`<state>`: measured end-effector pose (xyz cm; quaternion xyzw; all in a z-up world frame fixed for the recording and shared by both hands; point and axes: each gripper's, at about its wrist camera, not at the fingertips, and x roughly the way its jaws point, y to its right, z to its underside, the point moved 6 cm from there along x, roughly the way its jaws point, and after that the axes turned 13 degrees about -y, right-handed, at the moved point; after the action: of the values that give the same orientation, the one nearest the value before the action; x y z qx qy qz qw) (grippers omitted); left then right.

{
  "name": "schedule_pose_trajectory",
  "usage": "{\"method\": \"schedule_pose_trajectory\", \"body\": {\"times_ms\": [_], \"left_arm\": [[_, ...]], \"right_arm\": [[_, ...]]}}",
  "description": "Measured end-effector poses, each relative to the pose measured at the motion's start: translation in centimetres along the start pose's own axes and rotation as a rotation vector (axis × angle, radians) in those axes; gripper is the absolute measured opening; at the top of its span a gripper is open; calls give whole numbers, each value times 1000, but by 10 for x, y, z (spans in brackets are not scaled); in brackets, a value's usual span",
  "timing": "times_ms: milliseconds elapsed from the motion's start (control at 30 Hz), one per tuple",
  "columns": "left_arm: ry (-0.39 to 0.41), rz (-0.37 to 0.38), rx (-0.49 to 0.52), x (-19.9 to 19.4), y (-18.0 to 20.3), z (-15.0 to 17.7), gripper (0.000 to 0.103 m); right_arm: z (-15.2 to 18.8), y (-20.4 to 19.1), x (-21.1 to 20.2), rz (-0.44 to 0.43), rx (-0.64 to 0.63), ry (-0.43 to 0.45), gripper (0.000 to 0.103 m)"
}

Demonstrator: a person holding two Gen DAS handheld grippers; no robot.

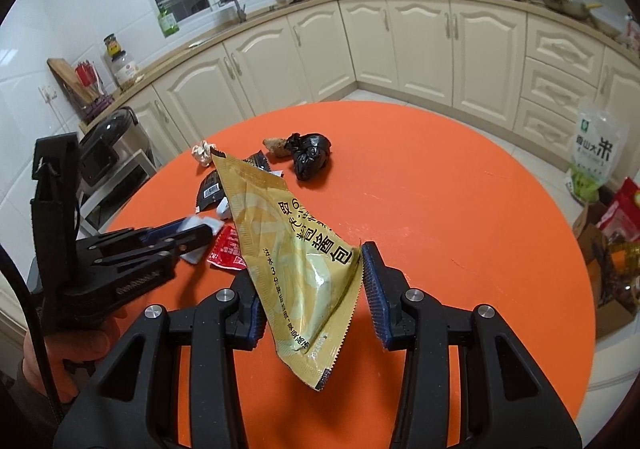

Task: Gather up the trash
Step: 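Lift both held items off the table toward the bin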

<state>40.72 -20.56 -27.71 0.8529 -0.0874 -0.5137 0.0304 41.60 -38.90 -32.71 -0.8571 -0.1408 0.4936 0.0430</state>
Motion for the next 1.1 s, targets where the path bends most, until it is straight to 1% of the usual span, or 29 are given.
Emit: {"method": "schedule_pose_trajectory", "body": {"times_ms": [200,433,533,733,767,900,967,1100], "left_arm": [[69,-2,0,-49,-4,18,20],[161,8,68,-106,26,42,20],[202,16,114,-130,49,56,20],[266,63,213,-173,102,88,20],[270,69,224,-176,105,89,20],[302,112,282,-198,142,107,20],[312,139,324,-207,169,118,20],[298,198,392,-208,219,135,20]], "right_arm": [[13,-2,-23,-15,19,39,39],[30,-10,-71,0,19,121,39],[41,-12,-97,14,25,166,39],[67,-5,-154,61,60,252,39],[72,-1,-164,70,70,266,39],[95,16,-206,114,113,322,39],[106,26,-222,137,134,342,39],[134,57,-253,182,205,370,39]]}}
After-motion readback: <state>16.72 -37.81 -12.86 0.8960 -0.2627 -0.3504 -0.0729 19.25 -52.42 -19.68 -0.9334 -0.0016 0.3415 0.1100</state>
